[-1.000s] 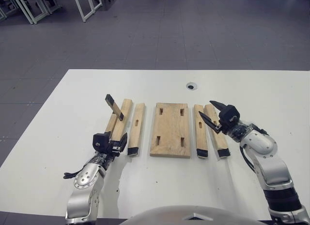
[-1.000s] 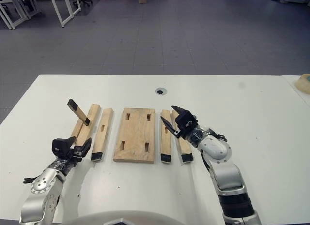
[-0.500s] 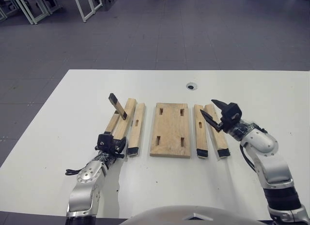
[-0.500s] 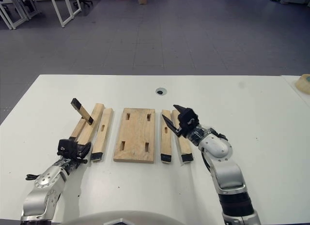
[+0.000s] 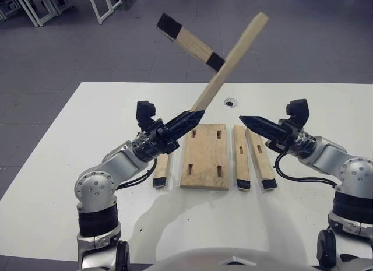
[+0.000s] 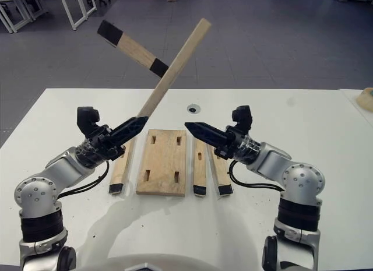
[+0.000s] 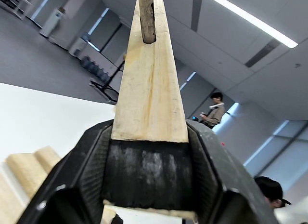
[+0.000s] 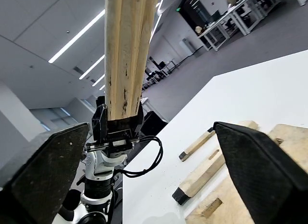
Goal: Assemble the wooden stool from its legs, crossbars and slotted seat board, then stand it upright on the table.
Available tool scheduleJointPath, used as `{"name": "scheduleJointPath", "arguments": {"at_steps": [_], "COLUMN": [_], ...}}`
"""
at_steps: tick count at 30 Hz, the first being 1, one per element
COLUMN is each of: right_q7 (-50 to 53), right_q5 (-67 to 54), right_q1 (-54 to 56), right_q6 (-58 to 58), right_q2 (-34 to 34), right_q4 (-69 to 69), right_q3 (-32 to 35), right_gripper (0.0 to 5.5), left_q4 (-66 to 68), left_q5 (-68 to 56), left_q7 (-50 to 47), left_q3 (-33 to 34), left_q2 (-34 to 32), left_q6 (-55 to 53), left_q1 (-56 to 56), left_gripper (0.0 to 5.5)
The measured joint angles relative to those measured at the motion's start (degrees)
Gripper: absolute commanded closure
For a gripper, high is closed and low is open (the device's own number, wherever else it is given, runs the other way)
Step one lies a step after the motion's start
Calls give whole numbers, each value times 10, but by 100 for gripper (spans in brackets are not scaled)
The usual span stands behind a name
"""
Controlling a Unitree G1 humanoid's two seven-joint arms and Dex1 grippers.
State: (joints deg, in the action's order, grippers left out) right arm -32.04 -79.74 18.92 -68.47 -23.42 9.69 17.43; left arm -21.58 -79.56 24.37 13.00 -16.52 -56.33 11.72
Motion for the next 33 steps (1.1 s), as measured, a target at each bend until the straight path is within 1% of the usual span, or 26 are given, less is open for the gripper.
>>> {"name": "scheduleJointPath", "arguments": {"at_steps": [3, 9, 12, 15, 18, 19, 24, 30, 31, 33], "right_q7": [4, 45, 62, 63, 54, 51, 31, -27, -35, -40], "right_q5": [-61, -141, -154, -155, -156, -156, -138, -77, -70, -66], "right_q1": [21, 73, 76, 76, 75, 75, 75, 70, 69, 66], "right_q6": [-18, -15, -14, -14, -14, -13, -11, 9, 10, 9], "right_q2": [-7, 0, 1, -2, -18, -21, -39, -54, -56, -60], "right_q4": [-21, -43, -43, -41, -39, -39, -34, -18, -18, -18], "right_q3": [-1, -20, -38, -50, -50, -50, -51, -63, -65, -66], "right_gripper": [46, 46, 94, 160, 216, 245, 337, 344, 344, 346], "left_q4": [2, -3, -7, -7, -6, -6, -6, -7, -7, -7], "left_q5": [-48, -54, -54, -54, -54, -54, -57, -49, -45, -38], "left_q7": [0, 0, 0, 1, 11, 14, 31, 37, 39, 44], "left_q3": [-28, -68, -76, -76, -76, -76, -77, -83, -84, -82], "left_q2": [-5, -25, -31, -35, -47, -51, -61, -62, -62, -62], "left_q6": [-24, -37, -36, -33, -33, -33, -33, -32, -32, -18], "left_q1": [9, 7, 4, 4, 3, 3, 2, -3, -3, -3], "left_gripper": [347, 347, 347, 347, 347, 347, 347, 347, 311, 283]}}
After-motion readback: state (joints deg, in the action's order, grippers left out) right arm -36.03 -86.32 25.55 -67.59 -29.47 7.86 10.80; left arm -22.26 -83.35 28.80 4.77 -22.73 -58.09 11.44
